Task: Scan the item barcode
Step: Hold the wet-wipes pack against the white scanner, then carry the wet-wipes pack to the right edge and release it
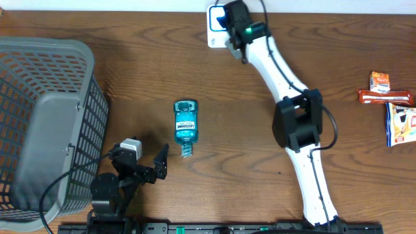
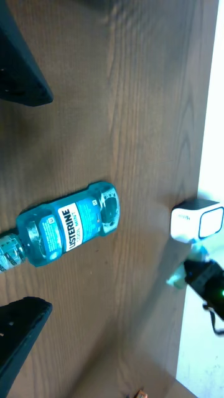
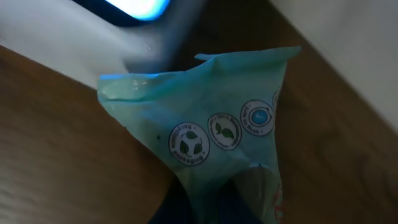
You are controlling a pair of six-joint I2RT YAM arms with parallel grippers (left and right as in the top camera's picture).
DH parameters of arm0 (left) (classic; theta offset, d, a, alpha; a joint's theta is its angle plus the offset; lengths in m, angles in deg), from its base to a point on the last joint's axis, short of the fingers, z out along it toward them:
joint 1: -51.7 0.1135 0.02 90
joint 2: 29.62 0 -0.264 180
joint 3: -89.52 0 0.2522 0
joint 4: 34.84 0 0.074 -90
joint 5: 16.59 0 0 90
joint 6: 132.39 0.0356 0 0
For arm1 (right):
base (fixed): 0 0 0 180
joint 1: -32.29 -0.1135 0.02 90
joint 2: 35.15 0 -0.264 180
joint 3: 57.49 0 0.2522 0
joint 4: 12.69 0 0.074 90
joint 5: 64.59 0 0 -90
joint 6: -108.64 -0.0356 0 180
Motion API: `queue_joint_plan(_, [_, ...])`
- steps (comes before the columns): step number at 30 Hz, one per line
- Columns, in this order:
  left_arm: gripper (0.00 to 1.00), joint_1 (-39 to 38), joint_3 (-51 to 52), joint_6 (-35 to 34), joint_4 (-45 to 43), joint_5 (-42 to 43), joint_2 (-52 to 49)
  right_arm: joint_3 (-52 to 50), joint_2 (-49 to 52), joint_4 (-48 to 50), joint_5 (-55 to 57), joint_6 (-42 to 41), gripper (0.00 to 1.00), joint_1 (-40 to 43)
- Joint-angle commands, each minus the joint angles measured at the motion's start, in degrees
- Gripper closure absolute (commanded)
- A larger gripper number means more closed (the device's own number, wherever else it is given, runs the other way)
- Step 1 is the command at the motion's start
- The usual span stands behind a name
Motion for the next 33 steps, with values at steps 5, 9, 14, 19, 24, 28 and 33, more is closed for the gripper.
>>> queue_joint_plan(5, [0.02, 0.2, 0.8, 0.1, 1.6, 0.7, 0.0, 1.5, -10.1, -6.4, -2.9, -7.0, 0.99, 11.2])
queue_joint_plan(9, [0.02, 0.2, 0.8, 0.1, 1.6, 0.7, 0.0, 0.4, -9.0, -8.2, -6.4, -10.2, 0.99, 18.0])
queue_joint_plan(14, [0.02, 0.2, 0.8, 0.1, 1.6, 0.7, 0.0, -6.8, -8.2, -5.0, -6.6, -10.9, 0.99, 25.7])
queue_joint_plan(19, [0.02, 0.2, 0.8, 0.1, 1.6, 0.7, 0.0, -15.8, -8.2, 0.2, -5.0, -11.0, 0.99, 31.7])
queue_joint_plan(24, [0.02, 0.2, 0.8, 0.1, 1.6, 0.7, 0.0, -19.3, -8.2, 2.5, -0.4, -15.0, 0.99, 38.8])
queue_joint_plan(28, [0.02, 0.2, 0.8, 0.1, 1.6, 0.7, 0.0, -18.7, -8.3, 2.4, -0.7, -17.7, 0.90, 43.7])
queue_joint_plan(33, [0.02, 0.2, 0.8, 0.1, 1.6, 0.7, 0.0, -17.0, -9.0, 1.4, -15.8, -17.9, 0.27, 47.7])
